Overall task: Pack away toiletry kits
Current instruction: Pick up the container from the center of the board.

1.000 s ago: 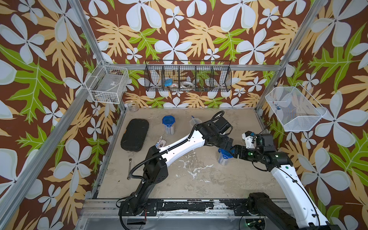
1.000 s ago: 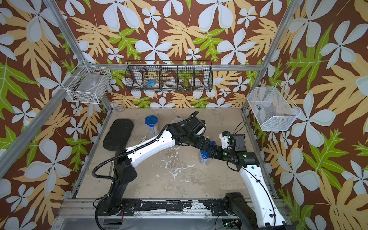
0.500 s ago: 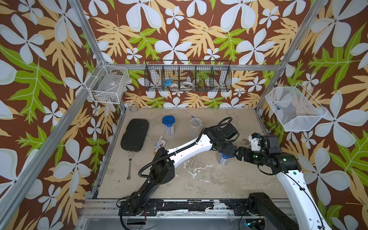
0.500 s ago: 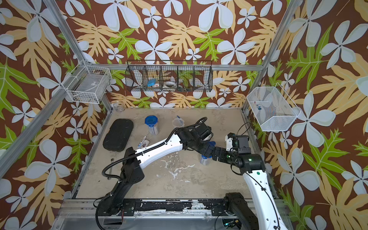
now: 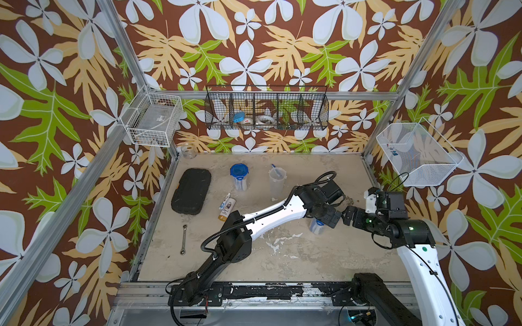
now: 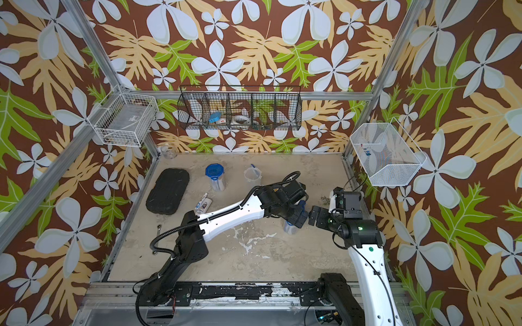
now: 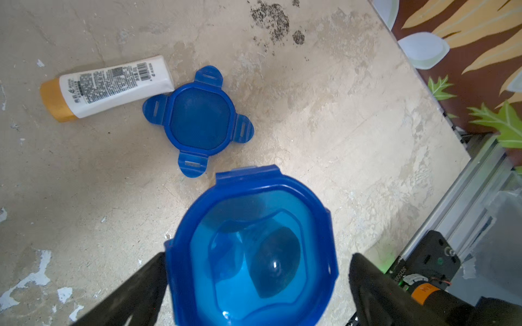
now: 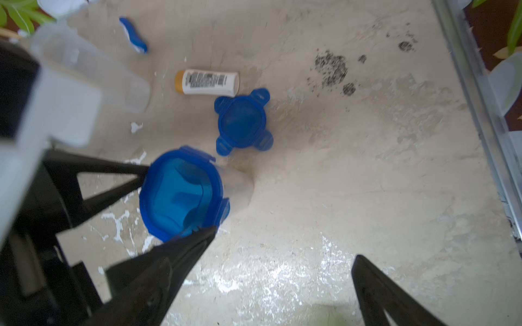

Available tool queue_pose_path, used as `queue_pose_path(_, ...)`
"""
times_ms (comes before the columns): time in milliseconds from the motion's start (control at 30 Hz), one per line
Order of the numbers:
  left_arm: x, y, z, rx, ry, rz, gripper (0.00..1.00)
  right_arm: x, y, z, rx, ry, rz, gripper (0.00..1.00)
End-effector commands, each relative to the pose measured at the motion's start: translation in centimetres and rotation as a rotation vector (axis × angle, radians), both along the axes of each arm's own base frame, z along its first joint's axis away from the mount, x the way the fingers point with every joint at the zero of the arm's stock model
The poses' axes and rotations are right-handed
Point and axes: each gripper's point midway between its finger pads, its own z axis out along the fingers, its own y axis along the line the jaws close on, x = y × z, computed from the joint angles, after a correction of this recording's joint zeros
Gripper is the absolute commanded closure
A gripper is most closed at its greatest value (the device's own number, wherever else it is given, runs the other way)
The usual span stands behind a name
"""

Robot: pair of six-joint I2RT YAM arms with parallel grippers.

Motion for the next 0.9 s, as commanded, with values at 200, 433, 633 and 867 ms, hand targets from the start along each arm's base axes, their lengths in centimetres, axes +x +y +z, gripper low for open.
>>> queue_pose_path(200,0.8,0.4,-1.2,0.052,-0.062,0.031,0.0,1.1,-1.6,1.5,-0.025,-0.081,-0.045,0.01)
queue_pose_path(433,1.4,0.2,-1.1,0.042,-0.087,0.055,0.0,1.0,-1.5,1.2,-0.025,-0.075,-0.04,0.01)
queue_pose_path(633,1.6,-0.5,-0.9,0.001,-0.084,0.069,0.0,1.0,-1.4,1.1,-0.023,-0.075,-0.035,0.01)
queue_pose_path(867,1.9,0.0,-1.0,0.009,-0.108,0.089,0.18,1.1,-1.4,1.2,-0.024,-0.078,-0.033,0.01)
